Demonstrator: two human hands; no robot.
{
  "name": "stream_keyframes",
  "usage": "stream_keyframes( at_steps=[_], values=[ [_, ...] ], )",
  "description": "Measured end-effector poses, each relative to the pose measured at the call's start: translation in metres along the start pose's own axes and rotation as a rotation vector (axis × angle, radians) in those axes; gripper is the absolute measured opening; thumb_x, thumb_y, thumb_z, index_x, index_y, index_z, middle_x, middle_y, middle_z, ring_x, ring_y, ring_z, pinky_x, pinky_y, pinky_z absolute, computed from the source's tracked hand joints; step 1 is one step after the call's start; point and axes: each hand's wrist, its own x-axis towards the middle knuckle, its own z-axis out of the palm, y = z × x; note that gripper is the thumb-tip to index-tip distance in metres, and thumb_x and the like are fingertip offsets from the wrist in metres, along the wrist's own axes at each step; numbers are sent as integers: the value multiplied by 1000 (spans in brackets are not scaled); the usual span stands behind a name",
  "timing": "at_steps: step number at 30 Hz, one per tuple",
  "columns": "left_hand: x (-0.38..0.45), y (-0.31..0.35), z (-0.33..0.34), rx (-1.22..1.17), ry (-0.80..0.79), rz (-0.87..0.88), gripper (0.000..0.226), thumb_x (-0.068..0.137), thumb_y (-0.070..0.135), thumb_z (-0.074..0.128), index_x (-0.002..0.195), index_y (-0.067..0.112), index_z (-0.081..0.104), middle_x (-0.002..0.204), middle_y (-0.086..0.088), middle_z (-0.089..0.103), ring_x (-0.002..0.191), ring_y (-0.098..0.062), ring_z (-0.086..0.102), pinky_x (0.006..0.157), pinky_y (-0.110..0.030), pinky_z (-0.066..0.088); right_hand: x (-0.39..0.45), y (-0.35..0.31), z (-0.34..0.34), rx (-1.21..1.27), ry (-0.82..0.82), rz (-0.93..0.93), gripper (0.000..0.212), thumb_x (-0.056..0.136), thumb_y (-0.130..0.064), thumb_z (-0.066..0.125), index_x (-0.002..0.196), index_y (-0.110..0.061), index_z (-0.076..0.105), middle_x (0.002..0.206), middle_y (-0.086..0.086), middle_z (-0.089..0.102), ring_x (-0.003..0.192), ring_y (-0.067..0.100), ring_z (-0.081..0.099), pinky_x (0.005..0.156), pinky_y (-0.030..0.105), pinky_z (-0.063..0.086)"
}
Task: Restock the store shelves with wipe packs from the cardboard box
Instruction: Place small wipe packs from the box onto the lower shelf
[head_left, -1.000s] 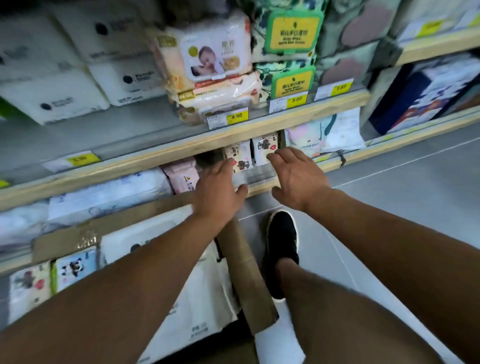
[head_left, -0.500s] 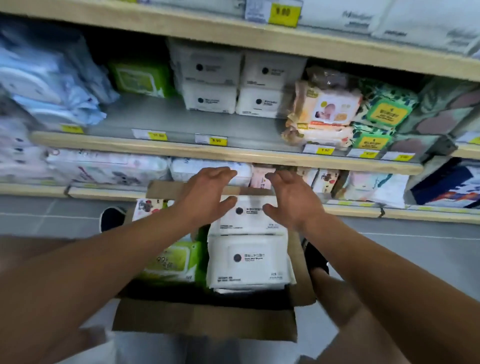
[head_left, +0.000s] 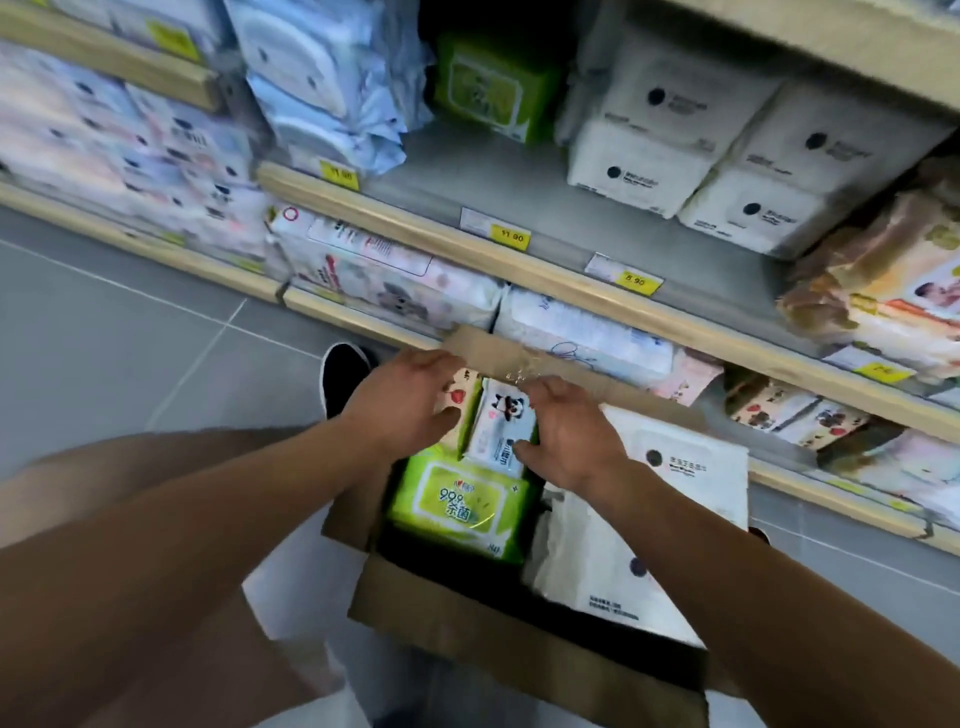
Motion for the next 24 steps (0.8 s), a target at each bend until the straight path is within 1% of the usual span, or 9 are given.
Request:
stream_keyframes(
  at_steps=[3,6,8,11,13,15,18,20,24],
  values=[
    [13,-23,13,-1,-34,0,60,76,37,58,130,14,51,126,-7,59,112,-32,55,96,-42,46,23,-1,15,-32,-51,34,75,82,-35,65,146,-16,31,148,7,33,134,30,33,110,36,32],
    [32,-36,26,56,-65,12,62,81,32,61,138,17,42,140,-6,49,123,-33,48,102,-42,41,41,2,26,-77,-108,60,76,82,-34,64,146,-14,29,145,9,35,129,33,36,109,38,33],
    [45,-45,35,75,-97,-5,65,83,33,61,141,20,36,146,-5,41,129,-32,41,104,-44,39,53,3,34,-83,-132,85,76,82,-34,65,146,-15,29,145,9,34,129,33,36,107,37,35],
    [59,-54,49,65,-155,-26,71,84,39,58,146,19,29,153,-3,30,138,-30,27,106,-46,36,67,7,43,-87,-112,107,75,80,-33,67,143,-17,30,145,6,33,131,30,34,104,40,36],
    [63,-60,59,81,-175,-18,76,83,41,58,148,18,26,154,-2,28,140,-27,23,108,-47,33,74,6,47,-78,-104,115,78,79,-32,70,144,-18,28,145,5,32,132,30,32,104,41,35],
    [65,-63,67,104,-158,1,76,83,41,60,148,17,27,153,-2,31,140,-25,24,110,-45,30,78,5,51,-96,-100,117,82,80,-33,70,146,-18,24,146,5,32,133,29,30,106,41,32],
    [64,-61,68,142,-76,25,73,79,39,66,142,14,38,146,-6,41,135,-29,31,109,-46,30,78,4,54,-152,-33,87,83,81,-31,69,147,-16,22,146,7,33,133,30,29,108,42,29],
    [64,-56,65,164,-48,24,70,77,37,69,136,12,42,139,-8,45,129,-31,35,105,-46,33,74,2,54,-158,5,83,78,81,-27,68,145,-15,25,142,8,34,129,30,32,105,41,32],
    [62,-50,55,150,-80,-70,65,77,35,69,133,12,45,130,-10,45,123,-33,36,101,-46,38,67,2,49,-66,50,101,62,81,-14,66,136,-12,39,134,11,39,122,32,40,99,40,40]
  ],
)
